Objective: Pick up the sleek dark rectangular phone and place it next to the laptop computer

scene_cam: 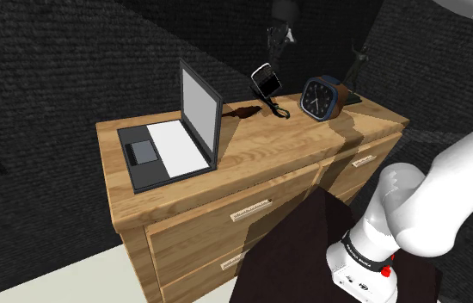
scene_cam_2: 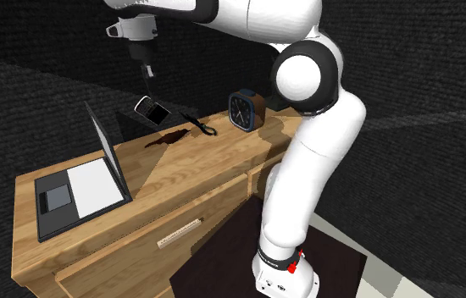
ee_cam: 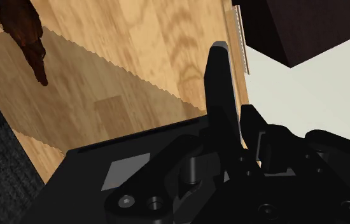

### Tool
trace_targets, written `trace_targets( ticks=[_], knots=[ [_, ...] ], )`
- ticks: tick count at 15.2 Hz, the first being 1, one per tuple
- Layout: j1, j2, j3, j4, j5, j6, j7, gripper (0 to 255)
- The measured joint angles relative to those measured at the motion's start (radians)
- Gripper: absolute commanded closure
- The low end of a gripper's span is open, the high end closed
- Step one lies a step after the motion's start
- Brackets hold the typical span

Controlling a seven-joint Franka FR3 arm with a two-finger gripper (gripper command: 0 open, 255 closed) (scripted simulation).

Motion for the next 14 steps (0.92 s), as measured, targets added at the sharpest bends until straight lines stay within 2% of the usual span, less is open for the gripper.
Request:
trace_targets(
  ticks=[5,14],
  knots=[
    [0.039,0.103,0.048,0.103,0.036,-0.007,0.085,255],
    [0.045,0.077,0.059,-0.036,0.032,0.106,0.111,255]
  ],
)
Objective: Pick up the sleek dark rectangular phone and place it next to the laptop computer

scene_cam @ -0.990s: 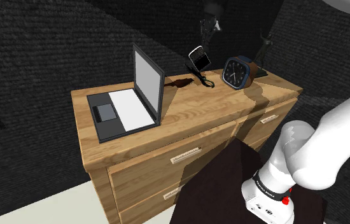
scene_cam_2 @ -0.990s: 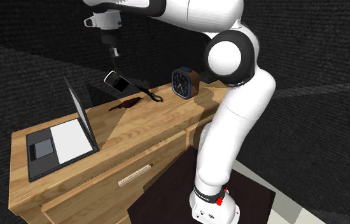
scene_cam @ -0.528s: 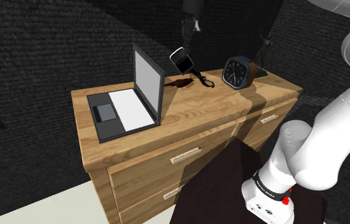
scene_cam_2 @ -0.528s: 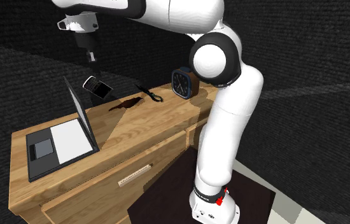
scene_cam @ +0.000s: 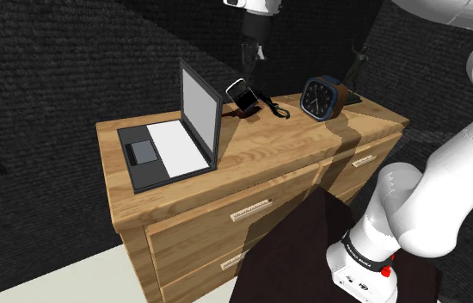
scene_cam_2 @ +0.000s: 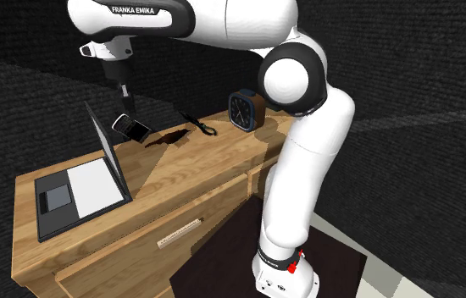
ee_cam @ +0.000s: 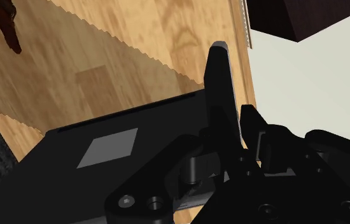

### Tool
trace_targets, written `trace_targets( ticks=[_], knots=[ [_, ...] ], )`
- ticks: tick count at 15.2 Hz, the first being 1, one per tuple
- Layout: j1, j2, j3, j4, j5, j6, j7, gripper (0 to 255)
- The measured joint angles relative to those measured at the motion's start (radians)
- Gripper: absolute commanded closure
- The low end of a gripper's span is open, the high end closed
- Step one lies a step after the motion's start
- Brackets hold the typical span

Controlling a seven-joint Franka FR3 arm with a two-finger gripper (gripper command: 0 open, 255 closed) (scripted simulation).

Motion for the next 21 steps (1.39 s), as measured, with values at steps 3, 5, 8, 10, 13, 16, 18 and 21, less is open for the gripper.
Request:
trace_targets(
  ticks=[3,5,8,10,13,16,18,21],
  knots=[
    [-0.001,-0.007,-0.002,-0.049,-0.002,0.042,0.000,255],
    [-0.002,-0.015,-0.001,-0.082,-0.004,0.067,0.002,255],
    [-0.003,-0.022,-0.002,-0.130,-0.006,0.108,0.003,255],
    [-0.004,-0.026,-0.004,-0.163,-0.007,0.138,0.002,255],
    [-0.004,-0.027,-0.004,-0.203,-0.008,0.177,0.004,255],
    [-0.005,-0.034,-0.004,-0.251,-0.009,0.218,0.007,255],
    [-0.005,-0.031,-0.005,-0.274,-0.009,0.244,0.008,255],
    [-0.006,-0.025,-0.007,-0.312,-0.009,0.288,0.008,255]
  ],
)
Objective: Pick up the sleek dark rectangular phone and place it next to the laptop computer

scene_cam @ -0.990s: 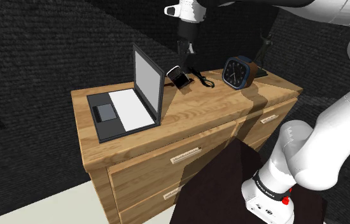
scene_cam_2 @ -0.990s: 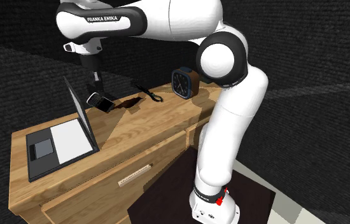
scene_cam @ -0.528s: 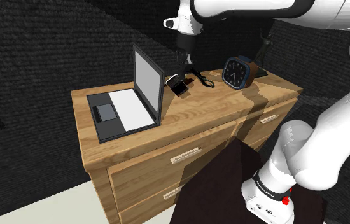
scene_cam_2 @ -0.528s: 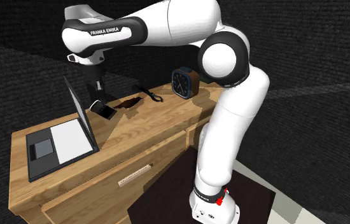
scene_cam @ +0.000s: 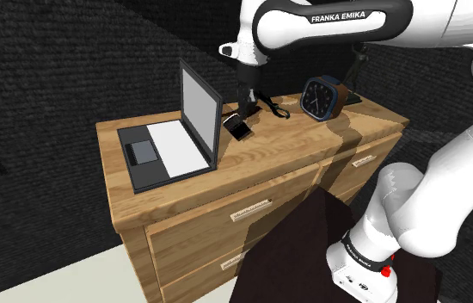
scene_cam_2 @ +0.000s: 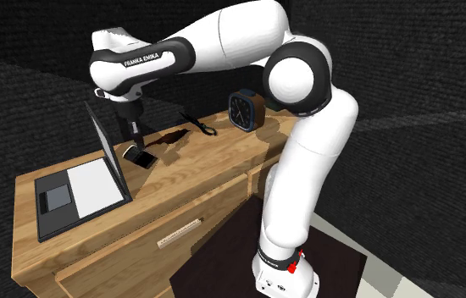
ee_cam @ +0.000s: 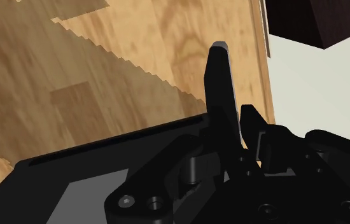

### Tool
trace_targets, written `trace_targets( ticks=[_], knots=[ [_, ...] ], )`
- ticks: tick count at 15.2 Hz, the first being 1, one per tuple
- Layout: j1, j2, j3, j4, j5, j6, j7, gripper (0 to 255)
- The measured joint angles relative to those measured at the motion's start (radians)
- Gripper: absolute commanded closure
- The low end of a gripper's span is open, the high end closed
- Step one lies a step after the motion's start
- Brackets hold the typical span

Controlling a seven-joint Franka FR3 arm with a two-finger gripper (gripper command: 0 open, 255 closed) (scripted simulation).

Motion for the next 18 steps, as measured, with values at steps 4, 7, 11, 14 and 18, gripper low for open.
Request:
trace_targets(
  ticks=[4,7,11,14,18],
  knots=[
    [-0.001,0.000,-0.001,-0.052,-0.001,0.052,0.002,255],
    [-0.001,0.007,-0.003,-0.087,-0.001,0.094,0.002,255],
    [-0.001,0.019,-0.004,-0.128,0.000,0.146,0.003,255],
    [-0.002,0.031,-0.007,-0.153,0.002,0.183,0.000,255],
    [-0.003,0.048,-0.010,-0.192,0.004,0.240,-0.003,255]
  ],
)
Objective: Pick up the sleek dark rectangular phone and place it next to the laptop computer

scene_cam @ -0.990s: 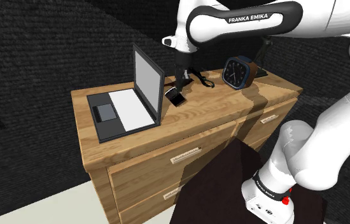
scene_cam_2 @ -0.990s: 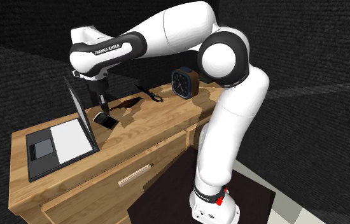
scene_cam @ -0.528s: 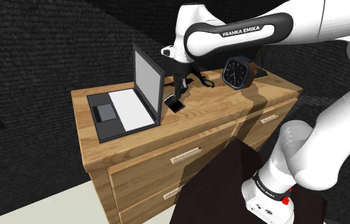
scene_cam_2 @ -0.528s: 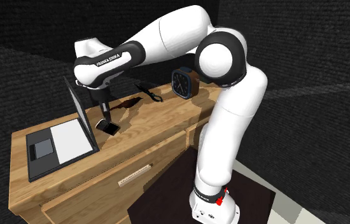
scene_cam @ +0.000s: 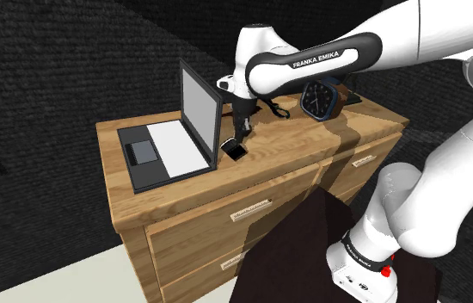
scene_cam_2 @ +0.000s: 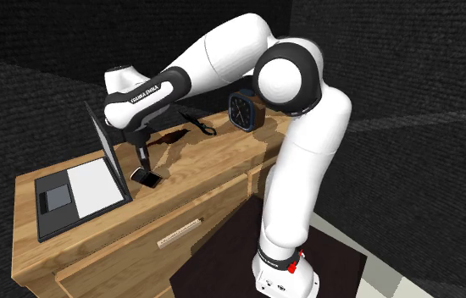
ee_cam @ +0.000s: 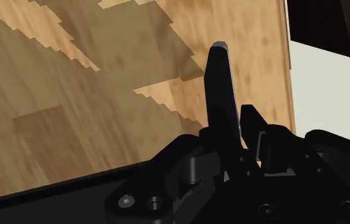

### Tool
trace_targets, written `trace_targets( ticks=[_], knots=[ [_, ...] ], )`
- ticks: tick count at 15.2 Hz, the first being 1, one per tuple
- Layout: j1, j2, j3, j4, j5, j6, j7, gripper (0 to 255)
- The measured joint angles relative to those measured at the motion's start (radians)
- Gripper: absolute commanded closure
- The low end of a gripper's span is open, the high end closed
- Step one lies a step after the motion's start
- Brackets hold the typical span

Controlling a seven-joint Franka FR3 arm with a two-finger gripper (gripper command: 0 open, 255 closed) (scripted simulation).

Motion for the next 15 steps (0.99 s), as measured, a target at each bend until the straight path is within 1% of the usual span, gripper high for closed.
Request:
trace_targets(
  ticks=[7,15],
  knots=[
    [-0.001,0.029,-0.004,-0.056,0.006,0.101,-0.006,255],
    [0.000,0.095,-0.007,-0.107,0.022,0.212,-0.015,255]
  ],
)
